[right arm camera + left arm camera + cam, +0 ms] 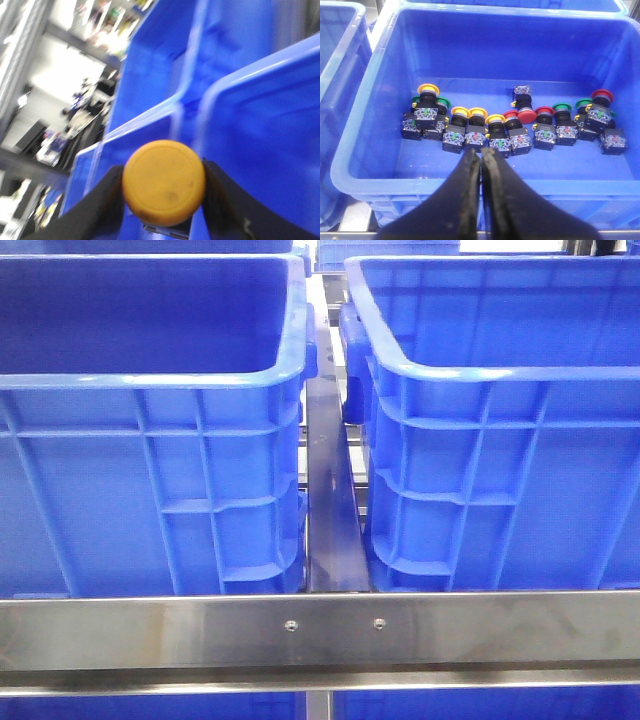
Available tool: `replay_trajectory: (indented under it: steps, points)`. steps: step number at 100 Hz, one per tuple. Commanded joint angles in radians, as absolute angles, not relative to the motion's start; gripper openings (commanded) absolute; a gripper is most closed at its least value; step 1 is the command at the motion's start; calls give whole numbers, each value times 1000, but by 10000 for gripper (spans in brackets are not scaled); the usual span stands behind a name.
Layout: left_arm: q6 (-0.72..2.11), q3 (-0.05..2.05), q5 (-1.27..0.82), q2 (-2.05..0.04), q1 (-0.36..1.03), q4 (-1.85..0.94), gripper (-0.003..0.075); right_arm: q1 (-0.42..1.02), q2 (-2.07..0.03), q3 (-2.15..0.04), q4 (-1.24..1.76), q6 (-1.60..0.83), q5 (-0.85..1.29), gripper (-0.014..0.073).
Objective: Pick red and yellow buttons and place in box
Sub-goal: 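Open the left gripper and carry the yellow button to the bin, then lower the yellow button into the bin beside the red button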
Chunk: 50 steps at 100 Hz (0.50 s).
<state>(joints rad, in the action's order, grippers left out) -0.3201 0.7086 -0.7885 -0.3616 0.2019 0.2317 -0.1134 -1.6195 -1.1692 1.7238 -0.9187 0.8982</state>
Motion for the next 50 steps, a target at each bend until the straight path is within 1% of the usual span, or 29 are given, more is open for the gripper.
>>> replay_trajectory:
  steps: [1, 14, 24, 36, 50]
  points:
    - [-330, 730, -714, -369, 198, 242, -19, -182, -1580, -1196, 1721, -888, 951, 170]
    - [-330, 730, -714, -369, 198, 242, -19, -260, -1580, -1164, 1704, -871, 946, 170]
    - [-330, 730, -714, -369, 198, 242, -19, -294, -1580, -1123, 1705, -871, 900, 170]
    - [-330, 730, -712, -369, 198, 242, -19, -306, -1588, -1085, 1729, -869, 807, 170]
    - [-330, 730, -714, -369, 198, 242, -19, -306, -1636, -1083, 1846, -869, 831, 170]
